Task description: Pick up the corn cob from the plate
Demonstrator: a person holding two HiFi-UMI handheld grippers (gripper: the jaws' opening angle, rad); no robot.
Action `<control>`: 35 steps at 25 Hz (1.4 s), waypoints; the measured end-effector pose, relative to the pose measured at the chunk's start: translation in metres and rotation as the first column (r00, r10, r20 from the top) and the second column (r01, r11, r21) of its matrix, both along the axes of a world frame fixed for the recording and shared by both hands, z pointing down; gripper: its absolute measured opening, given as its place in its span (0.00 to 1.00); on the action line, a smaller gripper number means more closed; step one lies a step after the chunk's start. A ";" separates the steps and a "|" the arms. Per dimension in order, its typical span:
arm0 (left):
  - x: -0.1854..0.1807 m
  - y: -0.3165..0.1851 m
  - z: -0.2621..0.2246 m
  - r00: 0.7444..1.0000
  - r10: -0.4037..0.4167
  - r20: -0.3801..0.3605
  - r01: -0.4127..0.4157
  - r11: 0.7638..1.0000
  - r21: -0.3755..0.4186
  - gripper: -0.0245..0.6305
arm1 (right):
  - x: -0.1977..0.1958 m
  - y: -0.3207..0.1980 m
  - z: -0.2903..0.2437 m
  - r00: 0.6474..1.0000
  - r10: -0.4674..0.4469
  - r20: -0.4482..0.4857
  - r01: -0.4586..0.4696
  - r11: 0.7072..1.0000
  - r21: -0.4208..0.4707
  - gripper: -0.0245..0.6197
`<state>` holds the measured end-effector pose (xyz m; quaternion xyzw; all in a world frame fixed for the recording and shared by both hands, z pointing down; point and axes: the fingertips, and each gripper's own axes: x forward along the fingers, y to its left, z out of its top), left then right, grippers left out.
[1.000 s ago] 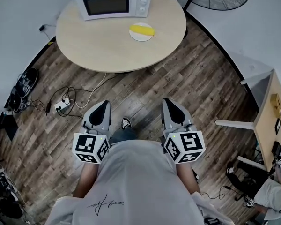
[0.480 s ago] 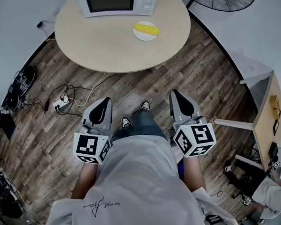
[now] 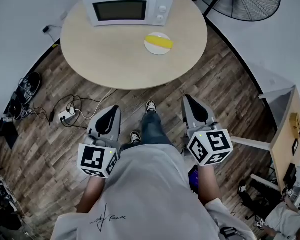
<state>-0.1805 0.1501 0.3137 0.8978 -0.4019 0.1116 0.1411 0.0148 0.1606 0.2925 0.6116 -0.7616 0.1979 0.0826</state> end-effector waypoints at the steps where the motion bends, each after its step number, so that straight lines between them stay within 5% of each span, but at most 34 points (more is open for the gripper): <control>1: 0.004 -0.006 -0.001 1.000 -0.001 0.003 0.001 1.000 0.000 0.03 | 0.003 -0.008 -0.001 1.000 -0.008 -0.002 0.008 1.000 0.001 0.06; 35: 0.119 -0.204 0.003 0.994 -0.095 0.056 0.096 0.995 -0.022 0.03 | 0.105 -0.248 0.039 0.965 -0.263 -0.022 0.261 0.962 -0.074 0.06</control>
